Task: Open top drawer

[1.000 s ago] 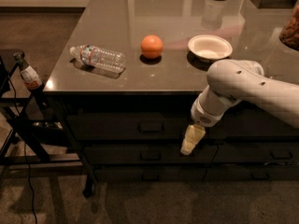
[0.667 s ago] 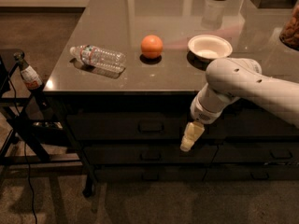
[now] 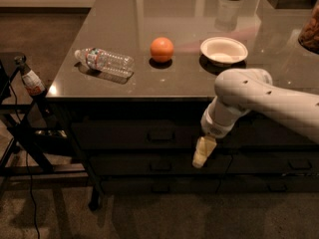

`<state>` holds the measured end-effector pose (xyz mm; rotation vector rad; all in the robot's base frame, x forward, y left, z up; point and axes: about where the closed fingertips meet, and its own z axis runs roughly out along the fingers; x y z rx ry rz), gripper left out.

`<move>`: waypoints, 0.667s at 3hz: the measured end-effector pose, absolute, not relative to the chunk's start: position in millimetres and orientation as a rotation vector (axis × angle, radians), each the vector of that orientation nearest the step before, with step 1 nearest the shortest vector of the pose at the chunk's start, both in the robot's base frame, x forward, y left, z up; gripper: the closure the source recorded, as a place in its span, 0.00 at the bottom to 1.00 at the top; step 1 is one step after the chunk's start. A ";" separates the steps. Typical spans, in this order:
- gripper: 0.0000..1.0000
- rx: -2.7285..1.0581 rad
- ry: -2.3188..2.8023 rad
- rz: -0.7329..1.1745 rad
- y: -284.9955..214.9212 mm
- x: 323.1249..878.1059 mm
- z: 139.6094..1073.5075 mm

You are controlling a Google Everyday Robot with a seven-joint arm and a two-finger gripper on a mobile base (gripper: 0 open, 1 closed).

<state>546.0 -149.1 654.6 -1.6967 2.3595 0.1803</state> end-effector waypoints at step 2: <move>0.00 -1.755 2.371 0.199 -149.4 528.9 646.4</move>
Offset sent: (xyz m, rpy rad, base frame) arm -0.0854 -0.0149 -0.0427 -0.0607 0.1573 0.1163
